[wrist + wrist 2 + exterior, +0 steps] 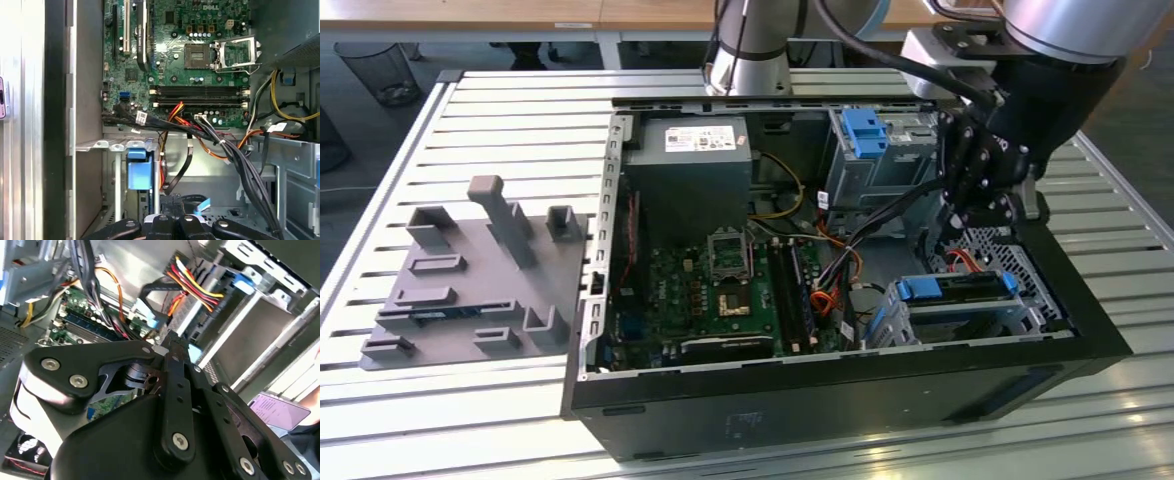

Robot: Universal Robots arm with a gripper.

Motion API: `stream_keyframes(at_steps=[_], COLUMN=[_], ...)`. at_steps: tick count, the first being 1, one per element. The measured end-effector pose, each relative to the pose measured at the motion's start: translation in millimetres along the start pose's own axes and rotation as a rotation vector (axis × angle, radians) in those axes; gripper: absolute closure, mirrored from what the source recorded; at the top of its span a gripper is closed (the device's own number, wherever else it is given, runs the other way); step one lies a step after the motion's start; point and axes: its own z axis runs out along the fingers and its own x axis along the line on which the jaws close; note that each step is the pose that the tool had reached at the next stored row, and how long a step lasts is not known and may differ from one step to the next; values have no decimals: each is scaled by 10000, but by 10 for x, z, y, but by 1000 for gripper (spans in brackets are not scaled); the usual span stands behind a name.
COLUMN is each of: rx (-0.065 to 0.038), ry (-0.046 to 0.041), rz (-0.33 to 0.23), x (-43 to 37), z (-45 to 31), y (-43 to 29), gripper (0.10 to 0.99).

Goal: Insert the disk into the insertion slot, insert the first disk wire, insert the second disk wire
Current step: 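Insert the second disk wire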

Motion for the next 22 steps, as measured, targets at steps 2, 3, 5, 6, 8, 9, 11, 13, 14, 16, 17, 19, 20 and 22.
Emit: stream_keyframes(at_steps=[2, 3, 5, 6, 8, 9, 11, 13, 14, 16, 17, 19, 20, 22], rx=[1, 1, 1, 1, 1, 1, 2, 2, 2, 3, 4, 5, 6, 8], ry=[26, 32, 43, 49, 54, 56, 64, 80, 91, 139, 176, 294, 353, 450], rz=[0, 0, -1, 0, 0, 0, 0, 0, 0, 0, 0, 1, 0, 0], x=[-59, -79, -109, -125, -152, -162, -174, -182, -184, -187, -189, -193, -197, -207], z=[0, 1, 3, 5, 11, 16, 37, 65, 79, 108, 121, 143, 151, 161], y=[1, 2, 3, 4, 4, 4, 5, 5, 5, 5, 5, 6, 5, 6], gripper=[980, 973, 922, 922, 851, 835, 835, 776, 776, 776, 776, 776, 776, 788])
